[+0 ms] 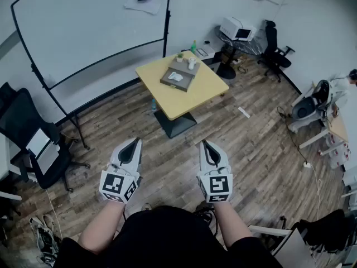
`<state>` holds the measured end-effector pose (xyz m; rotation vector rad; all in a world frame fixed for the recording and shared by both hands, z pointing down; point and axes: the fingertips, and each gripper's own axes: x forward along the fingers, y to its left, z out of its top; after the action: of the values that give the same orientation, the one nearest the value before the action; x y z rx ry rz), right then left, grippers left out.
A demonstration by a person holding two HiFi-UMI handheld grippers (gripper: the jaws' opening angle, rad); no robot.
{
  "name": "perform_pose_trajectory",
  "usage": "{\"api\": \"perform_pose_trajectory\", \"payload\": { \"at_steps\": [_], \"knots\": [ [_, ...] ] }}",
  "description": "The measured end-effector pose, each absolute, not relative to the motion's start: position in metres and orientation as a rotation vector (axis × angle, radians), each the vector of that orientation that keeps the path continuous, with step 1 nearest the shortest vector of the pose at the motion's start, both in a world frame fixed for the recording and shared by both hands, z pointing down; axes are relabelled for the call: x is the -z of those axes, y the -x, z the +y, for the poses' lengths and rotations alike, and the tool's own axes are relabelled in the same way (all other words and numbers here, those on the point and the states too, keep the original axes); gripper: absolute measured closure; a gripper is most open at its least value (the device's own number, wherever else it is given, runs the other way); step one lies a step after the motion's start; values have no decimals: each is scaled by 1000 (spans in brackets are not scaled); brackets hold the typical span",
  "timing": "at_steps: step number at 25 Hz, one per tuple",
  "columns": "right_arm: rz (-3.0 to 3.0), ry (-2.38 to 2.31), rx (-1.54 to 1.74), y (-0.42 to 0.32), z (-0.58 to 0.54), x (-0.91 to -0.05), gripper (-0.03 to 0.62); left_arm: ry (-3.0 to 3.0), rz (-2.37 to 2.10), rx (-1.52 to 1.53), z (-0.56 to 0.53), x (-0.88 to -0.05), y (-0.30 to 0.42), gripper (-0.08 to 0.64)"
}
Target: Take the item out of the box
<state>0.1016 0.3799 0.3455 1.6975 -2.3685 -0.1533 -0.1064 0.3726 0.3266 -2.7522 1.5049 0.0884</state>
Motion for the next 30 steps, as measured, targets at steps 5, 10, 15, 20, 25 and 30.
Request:
{"api": "perform_pose_trajectory", "payload": {
  "at_steps": [5, 10, 15, 20, 25, 30],
  "knots": [
    [-2367, -1704, 150, -101, 380, -343, 586, 2757, 1502, -91, 373, -325, 105, 560],
    [-2430, -1693, 107, -98, 383, -345, 584, 2758, 1504, -92, 376, -328, 109, 560],
    [-2473, -1632, 153, -93, 385, -347, 581, 2760, 1511, -87, 378, -332, 110, 560],
    [-2554, -1583, 70, -92, 384, -341, -6, 2765, 1528, -78, 380, -336, 112, 560],
    [-2543, -1586, 79, -107, 385, -338, -5, 2757, 1545, -72, 383, -338, 105, 560],
    [-2584, -1598, 77, -125, 383, -337, -5, 2728, 1580, -52, 384, -343, 93, 560]
  ]
}}
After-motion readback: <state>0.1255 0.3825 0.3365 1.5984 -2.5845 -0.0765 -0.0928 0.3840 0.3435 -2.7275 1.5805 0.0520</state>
